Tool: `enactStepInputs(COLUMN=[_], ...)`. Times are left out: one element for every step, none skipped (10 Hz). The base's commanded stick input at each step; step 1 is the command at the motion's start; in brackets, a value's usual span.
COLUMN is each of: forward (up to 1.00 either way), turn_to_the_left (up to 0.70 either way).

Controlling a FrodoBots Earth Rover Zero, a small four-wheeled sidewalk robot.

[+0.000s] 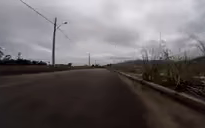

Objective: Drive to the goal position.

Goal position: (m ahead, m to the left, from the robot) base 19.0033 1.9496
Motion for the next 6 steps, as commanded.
enactStepInputs(forward=[0.7,0.7,0.7,0.7,0.7,0.7], turn_to_the_left=[0.0,0.0,0.0,0.0,0.0,0.0])
